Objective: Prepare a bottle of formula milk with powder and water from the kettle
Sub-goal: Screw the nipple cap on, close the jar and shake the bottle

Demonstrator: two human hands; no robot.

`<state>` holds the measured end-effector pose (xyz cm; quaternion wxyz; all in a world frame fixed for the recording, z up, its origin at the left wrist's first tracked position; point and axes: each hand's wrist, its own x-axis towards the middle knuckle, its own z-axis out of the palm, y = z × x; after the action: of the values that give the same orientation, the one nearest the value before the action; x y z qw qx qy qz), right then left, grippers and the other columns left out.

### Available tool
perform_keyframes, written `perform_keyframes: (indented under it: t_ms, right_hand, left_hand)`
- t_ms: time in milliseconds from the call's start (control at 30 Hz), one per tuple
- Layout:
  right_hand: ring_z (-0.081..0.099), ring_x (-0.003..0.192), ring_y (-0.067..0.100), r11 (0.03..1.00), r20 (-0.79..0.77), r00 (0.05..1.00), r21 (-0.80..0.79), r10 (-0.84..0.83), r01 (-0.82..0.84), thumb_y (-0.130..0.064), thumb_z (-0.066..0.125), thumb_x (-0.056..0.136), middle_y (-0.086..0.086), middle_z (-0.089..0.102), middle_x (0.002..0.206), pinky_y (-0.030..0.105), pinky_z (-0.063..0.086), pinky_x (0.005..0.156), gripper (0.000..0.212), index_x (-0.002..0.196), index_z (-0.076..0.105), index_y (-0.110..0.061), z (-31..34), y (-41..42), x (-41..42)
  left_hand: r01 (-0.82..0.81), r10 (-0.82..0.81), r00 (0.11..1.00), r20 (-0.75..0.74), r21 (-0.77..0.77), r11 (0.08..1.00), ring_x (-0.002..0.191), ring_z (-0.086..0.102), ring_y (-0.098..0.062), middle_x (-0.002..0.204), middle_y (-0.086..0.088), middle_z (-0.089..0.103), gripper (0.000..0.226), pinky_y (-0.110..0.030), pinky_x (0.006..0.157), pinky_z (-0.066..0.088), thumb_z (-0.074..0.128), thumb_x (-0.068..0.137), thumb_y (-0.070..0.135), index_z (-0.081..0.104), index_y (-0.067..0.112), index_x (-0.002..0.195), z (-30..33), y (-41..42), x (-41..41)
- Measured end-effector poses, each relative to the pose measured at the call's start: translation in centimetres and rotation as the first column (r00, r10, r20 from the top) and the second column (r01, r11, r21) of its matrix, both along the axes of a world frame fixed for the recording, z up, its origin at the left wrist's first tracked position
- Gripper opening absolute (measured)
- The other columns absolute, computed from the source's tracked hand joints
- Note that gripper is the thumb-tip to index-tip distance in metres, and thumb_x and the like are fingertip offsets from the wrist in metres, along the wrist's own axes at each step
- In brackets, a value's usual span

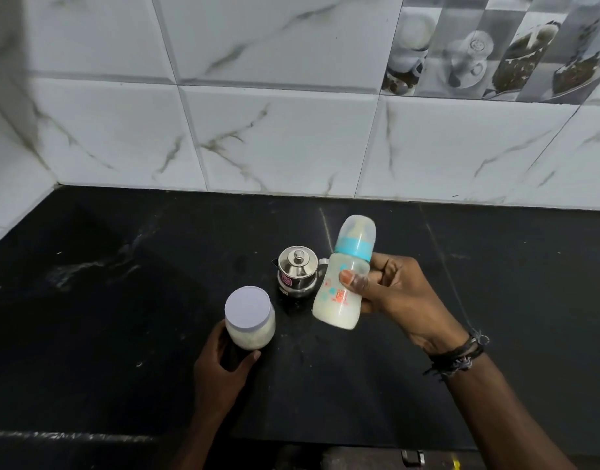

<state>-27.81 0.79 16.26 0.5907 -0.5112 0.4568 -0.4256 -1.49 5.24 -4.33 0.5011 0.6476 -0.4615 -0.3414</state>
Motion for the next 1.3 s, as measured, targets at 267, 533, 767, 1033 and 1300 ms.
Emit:
perform_keyframes:
  t_ms: [267, 533, 767, 1033, 1300]
  right_hand:
    - [0.075, 0.096, 0.024, 1.0, -0.019, 1.0, 0.0, -0.005, 0.005, -0.017, 0.07, 0.078, 0.012, 0.077, 0.101, 0.035, 0.062, 0.074, 0.041, 0.116, 0.065, -0.004, 0.2, -0.2, -0.4]
    - [0.075, 0.097, 0.024, 1.0, -0.058, 0.998, -0.009, 0.021, -0.022, -0.018, 0.069, 0.08, 0.012, 0.077, 0.102, 0.036, 0.062, 0.077, 0.04, 0.118, 0.065, -0.004, -0.1, -0.3, -1.0]
    - [0.075, 0.094, 0.027, 0.996, 0.012, 0.996, -0.017, -0.088, 0.089, -0.017, 0.069, 0.082, 0.015, 0.077, 0.099, 0.039, 0.062, 0.076, 0.04, 0.118, 0.065, 0.0, -0.2, -0.8, -0.6]
    - [0.075, 0.093, 0.026, 0.995, 0.003, 0.995, -0.011, -0.097, 0.097, -0.013, 0.068, 0.086, 0.014, 0.077, 0.099, 0.037, 0.063, 0.074, 0.034, 0.118, 0.065, 0.0, 0.0, -1.0, -0.5]
    - [0.075, 0.092, 0.026, 0.995, -0.022, 0.995, 0.012, -0.096, 0.096, -0.014, 0.07, 0.085, 0.016, 0.077, 0.098, 0.041, 0.063, 0.075, 0.033, 0.114, 0.067, 0.001, -0.3, -1.0, -0.5]
  left_hand:
    - [0.006, -0.006, 1.0, -0.006, -0.001, 1.0, 0.113, 0.054, 0.013, 0.129, 0.004, 0.061, 0.08, -0.005, 0.091, 0.044, 0.088, 0.065, 0.007, 0.051, 0.026, 0.133, -0.1, 0.0, 0.0]
    - [0.007, -0.007, 1.0, -0.006, -0.004, 1.0, 0.116, 0.057, 0.0, 0.13, 0.004, 0.059, 0.081, -0.004, 0.09, 0.043, 0.088, 0.065, 0.006, 0.05, 0.025, 0.134, 0.0, 0.0, 0.0]
    - [0.007, -0.007, 1.0, 0.001, -0.008, 1.0, 0.117, 0.058, -0.004, 0.129, 0.005, 0.062, 0.08, -0.013, 0.094, 0.046, 0.088, 0.065, 0.008, 0.052, 0.026, 0.133, -0.2, 0.1, 0.1]
    - [0.005, -0.005, 1.0, 0.002, -0.01, 1.0, 0.116, 0.057, 0.001, 0.129, 0.007, 0.061, 0.079, -0.01, 0.093, 0.045, 0.088, 0.065, 0.01, 0.051, 0.026, 0.133, -0.1, 0.1, 0.1]
    - [0.005, -0.005, 1.0, -0.003, -0.021, 1.0, 0.119, 0.057, -0.008, 0.13, 0.005, 0.06, 0.081, -0.014, 0.094, 0.047, 0.088, 0.065, 0.008, 0.051, 0.021, 0.136, -0.1, 0.2, 0.1]
